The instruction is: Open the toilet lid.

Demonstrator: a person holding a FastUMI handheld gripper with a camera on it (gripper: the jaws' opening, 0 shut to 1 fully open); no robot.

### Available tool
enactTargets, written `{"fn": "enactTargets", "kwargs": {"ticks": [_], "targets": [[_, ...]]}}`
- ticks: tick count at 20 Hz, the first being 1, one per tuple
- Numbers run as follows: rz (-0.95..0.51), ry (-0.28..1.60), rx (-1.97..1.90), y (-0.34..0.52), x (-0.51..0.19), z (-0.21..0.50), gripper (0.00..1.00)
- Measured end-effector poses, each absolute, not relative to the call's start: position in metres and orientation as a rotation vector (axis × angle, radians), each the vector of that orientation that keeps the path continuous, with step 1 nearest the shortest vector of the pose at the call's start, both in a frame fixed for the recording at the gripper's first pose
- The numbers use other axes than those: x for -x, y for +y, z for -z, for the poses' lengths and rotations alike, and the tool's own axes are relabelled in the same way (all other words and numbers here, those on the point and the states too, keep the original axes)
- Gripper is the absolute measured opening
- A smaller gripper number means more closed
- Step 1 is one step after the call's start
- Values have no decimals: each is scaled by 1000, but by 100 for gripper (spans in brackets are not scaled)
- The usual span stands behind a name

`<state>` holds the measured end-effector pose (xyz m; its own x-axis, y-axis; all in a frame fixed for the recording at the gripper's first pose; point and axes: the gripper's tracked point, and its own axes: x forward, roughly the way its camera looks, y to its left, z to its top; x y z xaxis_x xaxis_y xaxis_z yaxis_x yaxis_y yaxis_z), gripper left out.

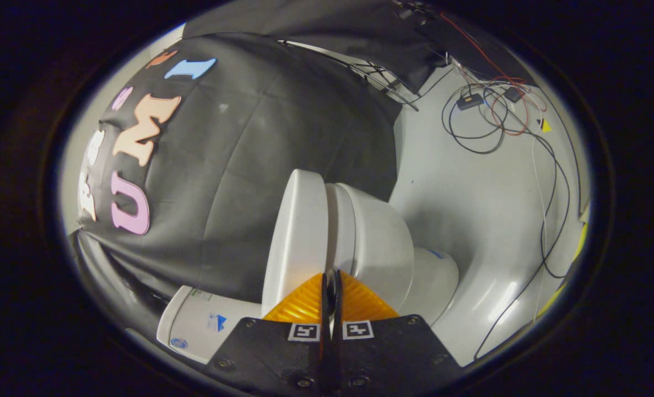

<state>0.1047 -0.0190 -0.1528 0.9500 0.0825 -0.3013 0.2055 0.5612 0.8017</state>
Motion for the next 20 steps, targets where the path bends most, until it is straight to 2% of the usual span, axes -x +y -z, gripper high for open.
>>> {"fn": "enactTargets", "kwargs": {"ticks": [6, 20], "targets": [[173, 368, -865, -15, -102, 143, 1], [130, 312, -712, 21, -93, 57, 1]]}}
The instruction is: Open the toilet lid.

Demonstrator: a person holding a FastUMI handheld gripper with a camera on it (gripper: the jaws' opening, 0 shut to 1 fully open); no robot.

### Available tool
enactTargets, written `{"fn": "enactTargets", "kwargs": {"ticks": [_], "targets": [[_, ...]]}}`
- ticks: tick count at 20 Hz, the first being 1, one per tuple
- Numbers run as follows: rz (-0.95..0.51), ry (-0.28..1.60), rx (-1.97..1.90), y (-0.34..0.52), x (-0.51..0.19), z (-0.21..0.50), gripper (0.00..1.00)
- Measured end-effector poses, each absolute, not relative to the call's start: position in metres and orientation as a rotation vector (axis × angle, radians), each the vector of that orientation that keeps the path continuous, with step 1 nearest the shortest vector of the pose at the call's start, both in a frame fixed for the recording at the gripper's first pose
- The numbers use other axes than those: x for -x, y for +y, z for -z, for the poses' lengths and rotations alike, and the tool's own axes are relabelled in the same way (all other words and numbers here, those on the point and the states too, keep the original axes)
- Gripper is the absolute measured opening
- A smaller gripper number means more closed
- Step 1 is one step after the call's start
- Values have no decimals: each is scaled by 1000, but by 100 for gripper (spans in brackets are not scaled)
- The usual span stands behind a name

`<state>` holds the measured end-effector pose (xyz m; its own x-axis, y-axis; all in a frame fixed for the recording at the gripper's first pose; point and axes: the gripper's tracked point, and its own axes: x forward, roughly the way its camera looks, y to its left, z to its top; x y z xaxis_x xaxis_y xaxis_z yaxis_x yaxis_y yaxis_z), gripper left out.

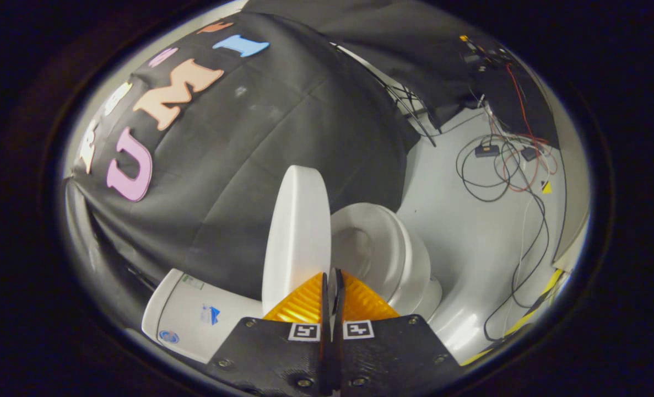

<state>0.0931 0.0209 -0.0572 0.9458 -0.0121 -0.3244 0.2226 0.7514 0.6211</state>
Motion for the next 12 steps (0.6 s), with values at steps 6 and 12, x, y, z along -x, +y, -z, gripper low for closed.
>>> {"fn": "enactTargets", "kwargs": {"ticks": [6, 12], "targets": [[136, 281, -644, 41, -87, 25, 1], [136, 262, -555, 62, -81, 0, 1]]}}
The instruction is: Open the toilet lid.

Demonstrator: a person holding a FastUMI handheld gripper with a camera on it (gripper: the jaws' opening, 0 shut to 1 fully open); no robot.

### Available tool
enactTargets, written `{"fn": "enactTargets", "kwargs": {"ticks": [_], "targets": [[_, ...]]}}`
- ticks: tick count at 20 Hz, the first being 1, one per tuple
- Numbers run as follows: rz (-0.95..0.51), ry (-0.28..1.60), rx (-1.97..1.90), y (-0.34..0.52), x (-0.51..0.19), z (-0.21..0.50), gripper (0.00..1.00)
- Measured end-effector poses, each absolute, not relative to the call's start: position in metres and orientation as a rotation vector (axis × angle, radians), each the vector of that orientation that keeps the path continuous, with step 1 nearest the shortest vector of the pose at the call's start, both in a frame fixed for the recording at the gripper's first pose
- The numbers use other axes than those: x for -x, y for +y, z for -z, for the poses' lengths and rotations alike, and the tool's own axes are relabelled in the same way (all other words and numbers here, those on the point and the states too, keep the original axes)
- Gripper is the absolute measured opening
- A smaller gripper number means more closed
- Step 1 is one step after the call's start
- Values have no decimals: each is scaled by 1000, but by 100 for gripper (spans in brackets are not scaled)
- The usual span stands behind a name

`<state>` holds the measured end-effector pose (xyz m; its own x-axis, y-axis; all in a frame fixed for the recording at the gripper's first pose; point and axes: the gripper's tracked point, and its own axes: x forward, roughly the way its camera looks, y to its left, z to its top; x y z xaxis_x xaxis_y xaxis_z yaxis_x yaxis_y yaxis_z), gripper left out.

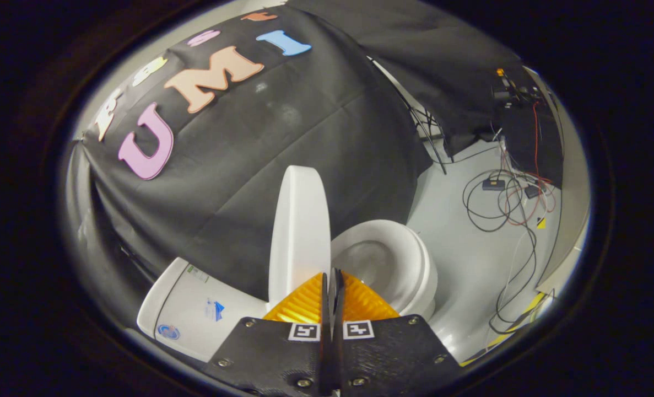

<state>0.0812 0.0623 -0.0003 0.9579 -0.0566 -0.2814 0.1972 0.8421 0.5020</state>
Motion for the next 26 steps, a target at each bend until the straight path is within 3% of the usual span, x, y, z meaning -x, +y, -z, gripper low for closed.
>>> {"fn": "enactTargets", "kwargs": {"ticks": [26], "targets": [[55, 182, -267, 163, -54, -64, 1]]}}
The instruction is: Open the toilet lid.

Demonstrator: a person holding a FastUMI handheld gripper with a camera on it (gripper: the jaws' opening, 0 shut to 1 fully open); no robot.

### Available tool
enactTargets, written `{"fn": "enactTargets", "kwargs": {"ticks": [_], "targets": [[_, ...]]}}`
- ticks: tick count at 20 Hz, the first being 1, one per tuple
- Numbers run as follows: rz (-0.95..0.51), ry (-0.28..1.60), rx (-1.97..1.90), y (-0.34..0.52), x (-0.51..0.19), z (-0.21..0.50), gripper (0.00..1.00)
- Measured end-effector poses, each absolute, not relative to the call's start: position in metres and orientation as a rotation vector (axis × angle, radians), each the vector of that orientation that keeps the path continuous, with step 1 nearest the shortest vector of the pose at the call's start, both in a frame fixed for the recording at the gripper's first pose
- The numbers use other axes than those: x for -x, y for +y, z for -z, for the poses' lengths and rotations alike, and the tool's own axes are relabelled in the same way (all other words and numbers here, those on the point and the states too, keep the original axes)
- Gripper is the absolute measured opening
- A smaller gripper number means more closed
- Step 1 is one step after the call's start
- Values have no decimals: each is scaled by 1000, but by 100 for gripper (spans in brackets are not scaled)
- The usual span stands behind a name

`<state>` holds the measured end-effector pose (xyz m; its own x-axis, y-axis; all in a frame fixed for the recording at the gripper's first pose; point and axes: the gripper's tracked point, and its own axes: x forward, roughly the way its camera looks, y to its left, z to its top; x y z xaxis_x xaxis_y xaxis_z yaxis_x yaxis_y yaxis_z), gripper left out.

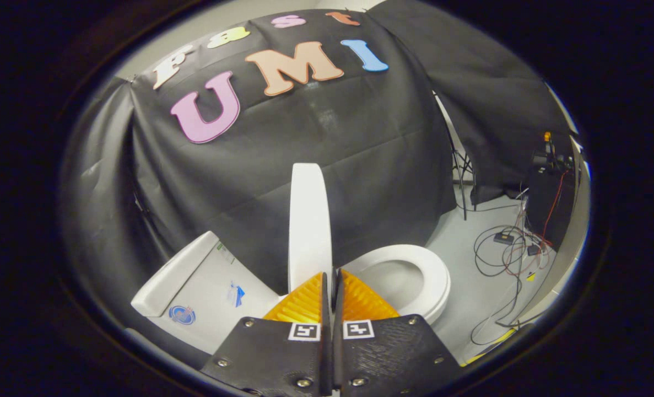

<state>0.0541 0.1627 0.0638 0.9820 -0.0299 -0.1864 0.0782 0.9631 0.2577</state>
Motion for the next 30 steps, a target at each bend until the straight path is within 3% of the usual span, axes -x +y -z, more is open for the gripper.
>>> {"fn": "enactTargets", "kwargs": {"ticks": [30], "targets": [[-52, 157, -10, 275, -37, -82, 1]]}}
